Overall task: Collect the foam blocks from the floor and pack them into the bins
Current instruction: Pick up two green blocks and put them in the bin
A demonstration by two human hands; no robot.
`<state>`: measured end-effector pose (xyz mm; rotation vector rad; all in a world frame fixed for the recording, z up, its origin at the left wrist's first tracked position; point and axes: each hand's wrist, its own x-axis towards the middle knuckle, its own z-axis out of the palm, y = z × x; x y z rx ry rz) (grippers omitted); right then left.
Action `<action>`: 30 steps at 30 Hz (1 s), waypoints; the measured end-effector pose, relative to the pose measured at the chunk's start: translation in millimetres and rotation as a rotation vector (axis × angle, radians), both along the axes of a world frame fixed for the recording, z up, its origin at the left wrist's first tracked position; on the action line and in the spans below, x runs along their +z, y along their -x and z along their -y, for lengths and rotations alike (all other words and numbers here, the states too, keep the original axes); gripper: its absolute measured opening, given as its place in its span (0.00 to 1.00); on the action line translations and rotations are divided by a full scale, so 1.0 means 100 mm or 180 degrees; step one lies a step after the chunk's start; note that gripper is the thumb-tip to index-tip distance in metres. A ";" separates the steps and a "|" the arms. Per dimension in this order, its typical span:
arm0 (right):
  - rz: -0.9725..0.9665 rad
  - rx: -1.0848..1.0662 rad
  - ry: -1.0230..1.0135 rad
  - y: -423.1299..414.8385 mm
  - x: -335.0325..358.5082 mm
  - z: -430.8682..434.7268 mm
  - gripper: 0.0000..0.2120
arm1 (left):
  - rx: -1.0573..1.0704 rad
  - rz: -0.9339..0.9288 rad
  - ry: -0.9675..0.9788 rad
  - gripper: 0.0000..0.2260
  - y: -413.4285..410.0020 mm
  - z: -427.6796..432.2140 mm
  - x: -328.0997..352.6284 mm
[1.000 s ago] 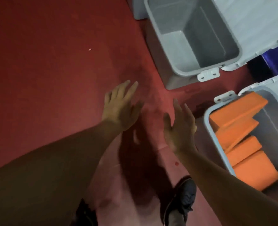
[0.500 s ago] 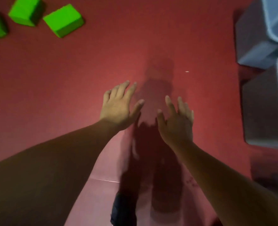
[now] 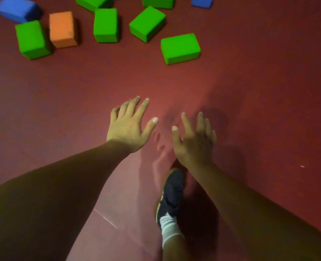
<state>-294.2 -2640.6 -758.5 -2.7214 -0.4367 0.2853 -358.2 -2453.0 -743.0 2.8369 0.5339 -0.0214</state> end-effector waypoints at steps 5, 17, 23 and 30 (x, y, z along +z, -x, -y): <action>-0.0039 0.0175 0.0001 -1.04 -0.31 -0.86 0.28 | 0.0084 -0.0066 0.0000 0.33 -0.98 -0.75 -0.31; -0.0757 0.0099 0.0411 -2.95 -0.21 -2.31 0.31 | 0.0195 -0.0187 0.0236 0.34 -2.85 -2.11 -0.29; -0.1086 -0.0712 -0.0231 -3.84 -0.49 -3.27 0.35 | 0.0622 -0.0120 0.0576 0.32 -3.84 -2.82 -0.68; -0.1443 -0.2158 -0.0467 -4.88 -1.30 -3.69 0.36 | 0.0875 -0.0124 0.1051 0.30 -4.67 -3.01 -1.58</action>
